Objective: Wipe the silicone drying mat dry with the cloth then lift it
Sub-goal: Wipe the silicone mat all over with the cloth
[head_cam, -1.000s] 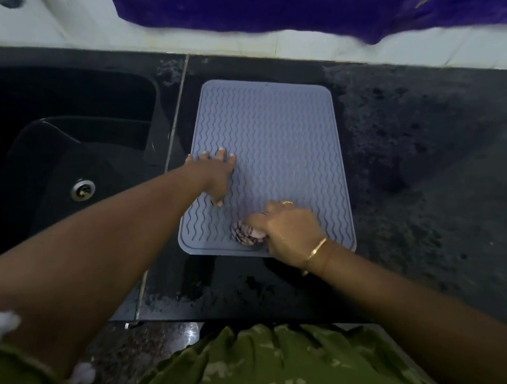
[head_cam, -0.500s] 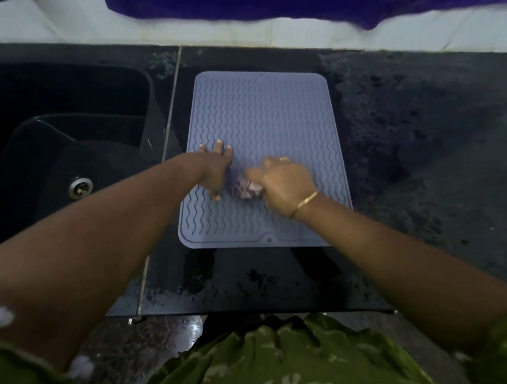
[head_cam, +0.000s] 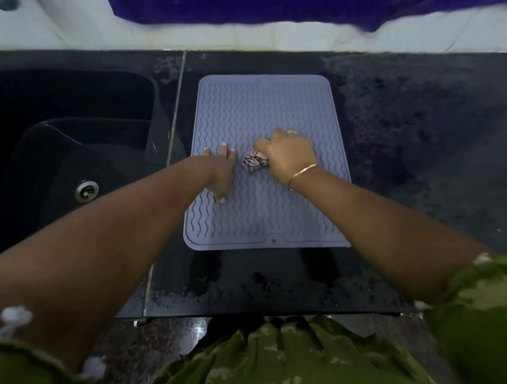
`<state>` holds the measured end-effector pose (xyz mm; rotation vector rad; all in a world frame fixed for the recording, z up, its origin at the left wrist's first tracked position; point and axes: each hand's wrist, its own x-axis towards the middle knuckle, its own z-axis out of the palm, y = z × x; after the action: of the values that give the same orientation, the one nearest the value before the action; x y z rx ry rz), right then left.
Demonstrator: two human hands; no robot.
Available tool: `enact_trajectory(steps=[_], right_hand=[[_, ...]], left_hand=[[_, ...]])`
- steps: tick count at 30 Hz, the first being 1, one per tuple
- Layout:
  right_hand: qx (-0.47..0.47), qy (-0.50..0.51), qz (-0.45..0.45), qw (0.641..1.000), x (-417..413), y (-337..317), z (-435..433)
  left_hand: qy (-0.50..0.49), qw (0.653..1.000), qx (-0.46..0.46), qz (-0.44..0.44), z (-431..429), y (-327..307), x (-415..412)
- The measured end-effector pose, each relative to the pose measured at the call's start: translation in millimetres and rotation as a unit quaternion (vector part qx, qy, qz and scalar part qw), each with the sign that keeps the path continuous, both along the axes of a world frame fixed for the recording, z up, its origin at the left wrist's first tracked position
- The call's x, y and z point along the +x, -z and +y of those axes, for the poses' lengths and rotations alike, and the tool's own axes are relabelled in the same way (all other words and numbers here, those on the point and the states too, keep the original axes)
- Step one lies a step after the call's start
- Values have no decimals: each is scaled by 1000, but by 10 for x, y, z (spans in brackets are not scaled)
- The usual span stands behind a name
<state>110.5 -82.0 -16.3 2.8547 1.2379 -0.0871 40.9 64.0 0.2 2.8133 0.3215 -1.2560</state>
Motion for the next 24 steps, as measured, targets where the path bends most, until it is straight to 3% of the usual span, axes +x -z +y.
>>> enact_trajectory(steps=[2, 7, 11, 19, 24], right_hand=[[16, -6, 6, 1000, -180, 9, -31], [46, -134, 13, 990, -933, 0, -406], [46, -164, 2, 985, -992, 0, -622], [-13, 41, -18, 999, 486, -1, -197], [13, 53, 14, 998, 322, 10, -45]], left_hand=[[-2, 1000, -2, -1, 10, 4, 8], [7, 1000, 5, 3, -15, -1, 8], [14, 1000, 22, 4, -76, -40, 12], [29, 998, 51, 15, -156, -136, 26], [58, 995, 79, 26, -182, -156, 45]])
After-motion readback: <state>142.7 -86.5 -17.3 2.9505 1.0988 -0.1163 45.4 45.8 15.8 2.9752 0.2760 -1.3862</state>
